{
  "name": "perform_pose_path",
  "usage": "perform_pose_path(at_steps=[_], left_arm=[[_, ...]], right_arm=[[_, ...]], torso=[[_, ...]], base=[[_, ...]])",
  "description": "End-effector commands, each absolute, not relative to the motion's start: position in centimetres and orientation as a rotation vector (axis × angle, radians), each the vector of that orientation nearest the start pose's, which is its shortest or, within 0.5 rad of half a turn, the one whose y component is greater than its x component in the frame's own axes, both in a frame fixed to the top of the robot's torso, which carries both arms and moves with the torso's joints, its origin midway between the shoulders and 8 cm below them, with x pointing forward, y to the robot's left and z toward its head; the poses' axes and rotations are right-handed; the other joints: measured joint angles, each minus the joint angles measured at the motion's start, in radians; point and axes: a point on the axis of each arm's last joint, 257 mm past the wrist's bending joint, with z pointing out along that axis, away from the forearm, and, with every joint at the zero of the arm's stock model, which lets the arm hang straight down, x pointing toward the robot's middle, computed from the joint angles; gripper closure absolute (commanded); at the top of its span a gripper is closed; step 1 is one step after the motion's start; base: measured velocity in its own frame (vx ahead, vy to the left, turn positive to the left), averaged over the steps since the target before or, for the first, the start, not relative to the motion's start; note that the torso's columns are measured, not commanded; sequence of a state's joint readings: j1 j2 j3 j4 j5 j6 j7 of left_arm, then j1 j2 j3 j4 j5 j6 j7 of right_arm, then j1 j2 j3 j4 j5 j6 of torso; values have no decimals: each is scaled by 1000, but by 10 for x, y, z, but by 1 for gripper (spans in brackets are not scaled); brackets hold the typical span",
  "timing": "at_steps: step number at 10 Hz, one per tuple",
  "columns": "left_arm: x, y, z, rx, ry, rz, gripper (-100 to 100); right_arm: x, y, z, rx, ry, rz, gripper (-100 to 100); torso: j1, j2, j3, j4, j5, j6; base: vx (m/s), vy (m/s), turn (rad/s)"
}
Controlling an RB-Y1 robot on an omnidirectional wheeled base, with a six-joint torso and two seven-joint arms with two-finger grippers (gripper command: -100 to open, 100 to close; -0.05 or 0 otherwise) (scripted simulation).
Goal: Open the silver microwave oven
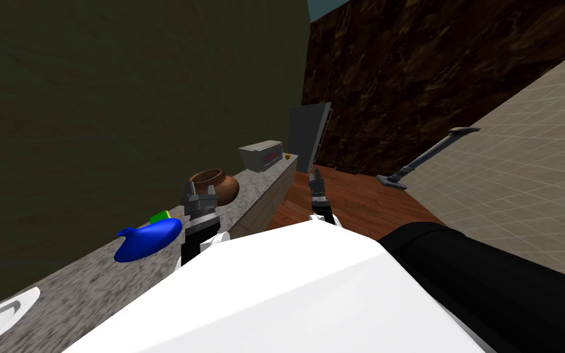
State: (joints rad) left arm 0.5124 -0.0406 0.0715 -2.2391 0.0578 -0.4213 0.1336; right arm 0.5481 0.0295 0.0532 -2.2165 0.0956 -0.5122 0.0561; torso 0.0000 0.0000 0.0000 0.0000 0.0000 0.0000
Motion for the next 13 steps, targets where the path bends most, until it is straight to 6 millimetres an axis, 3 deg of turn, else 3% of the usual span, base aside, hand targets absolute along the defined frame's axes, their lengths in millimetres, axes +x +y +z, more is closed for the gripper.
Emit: perform_pose_path(at_steps=[1,9,10,13], left_arm=[[355,321,-13,-874,573,-1351,0],[354,321,-13,-873,573,-1351,0],[358,318,-13,-849,619,-1355,-100],[367,317,-16,-825,701,-1365,-100]], right_arm=[[353,-260,-18,675,728,1209,0],[353,-260,-18,674,728,1209,0],[353,-260,-18,674,728,1209,0],[353,-260,-18,675,728,1209,0]], torso=[[0,40,-82,41,0,0],[0,618,-1234,617,0,0],[0,691,-1382,691,0,0],[-3,733,-1477,736,-1,0]], base=[[0,0,0],[0,0,0],[34,-23,0],[98,-93,2]])
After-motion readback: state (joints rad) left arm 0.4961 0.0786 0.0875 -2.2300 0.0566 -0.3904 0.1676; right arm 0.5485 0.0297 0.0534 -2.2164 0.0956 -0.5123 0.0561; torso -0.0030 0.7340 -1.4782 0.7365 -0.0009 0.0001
